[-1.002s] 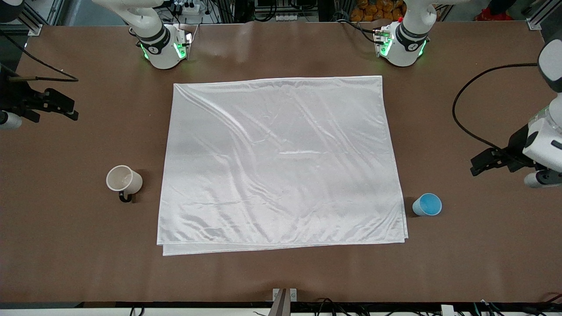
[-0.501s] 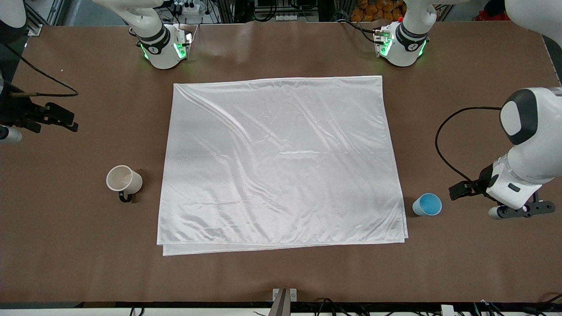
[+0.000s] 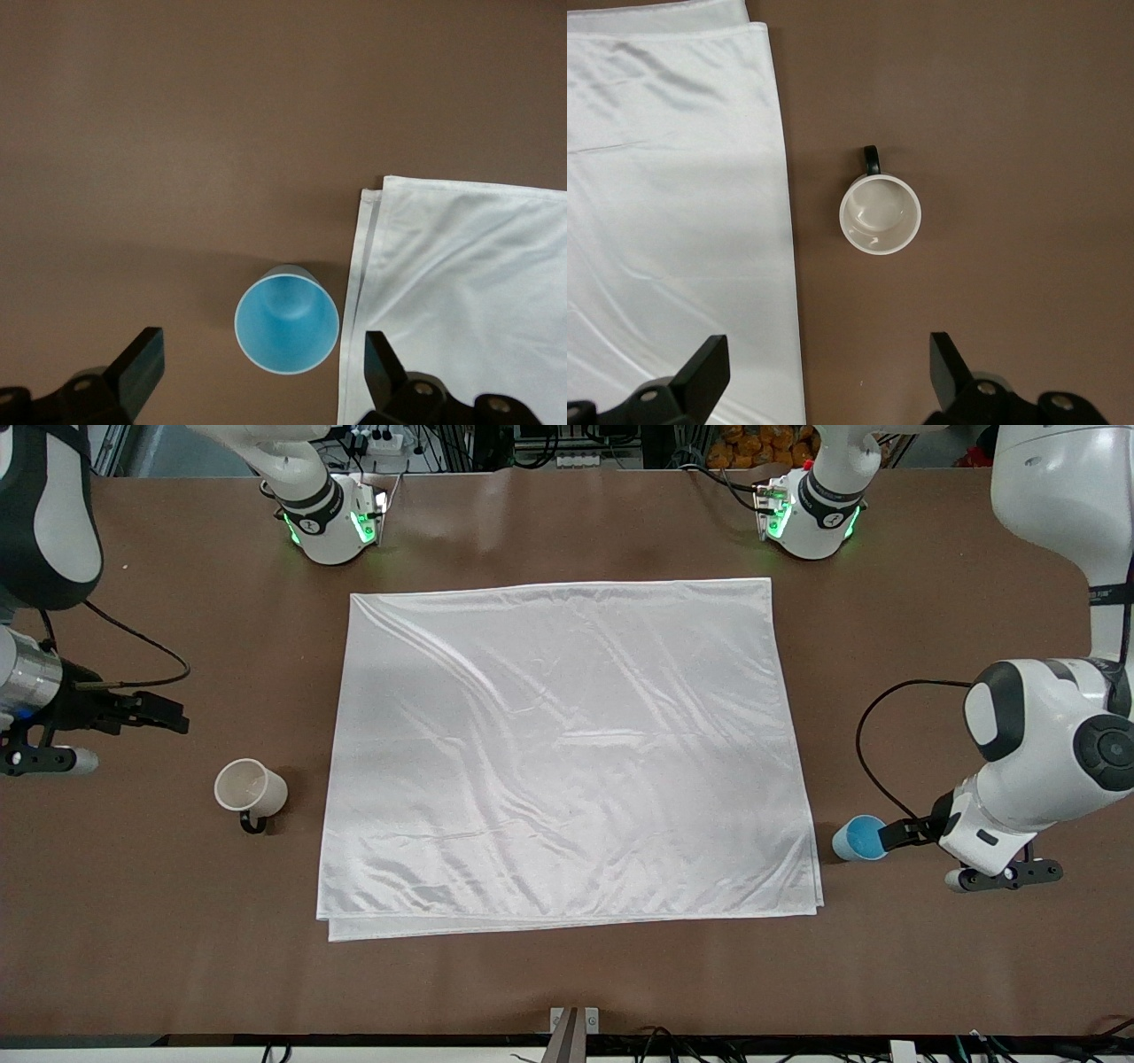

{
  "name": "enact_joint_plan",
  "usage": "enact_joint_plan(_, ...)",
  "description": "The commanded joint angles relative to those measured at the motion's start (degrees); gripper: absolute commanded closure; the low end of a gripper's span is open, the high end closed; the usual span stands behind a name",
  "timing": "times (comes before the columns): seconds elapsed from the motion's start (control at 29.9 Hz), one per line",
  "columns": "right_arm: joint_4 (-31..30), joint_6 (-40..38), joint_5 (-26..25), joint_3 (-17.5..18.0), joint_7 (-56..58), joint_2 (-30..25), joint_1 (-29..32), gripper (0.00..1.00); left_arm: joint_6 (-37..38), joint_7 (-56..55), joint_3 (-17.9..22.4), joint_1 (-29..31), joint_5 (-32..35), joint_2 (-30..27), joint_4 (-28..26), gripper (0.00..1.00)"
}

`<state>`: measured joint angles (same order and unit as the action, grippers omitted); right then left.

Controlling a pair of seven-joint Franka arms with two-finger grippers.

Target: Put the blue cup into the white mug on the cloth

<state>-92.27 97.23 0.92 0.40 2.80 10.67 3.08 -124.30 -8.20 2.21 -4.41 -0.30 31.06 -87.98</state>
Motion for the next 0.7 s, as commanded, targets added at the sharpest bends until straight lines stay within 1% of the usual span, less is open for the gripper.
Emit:
enact_joint_plan(0.0,0.5,2.1,0.1,0.5,2.4,2.9,0.7,0.0,-6.3,0.1,0.2,0.0,-0.1,0.4,-4.3,0.0)
enact_joint_plan(0.17,0.5,5.2,0.1,0.5,3.3,6.0,0.8,0.0,-9.3,0.1,0.2,0.3,0.0,0.6,-6.8,0.0)
enact_joint_plan(0.67,0.5,17.8,0.5,0.5,9.5,16.2,0.9,0.0,-9.7,0.9,0.2,1.7,0.1,2.0,-8.1,0.0)
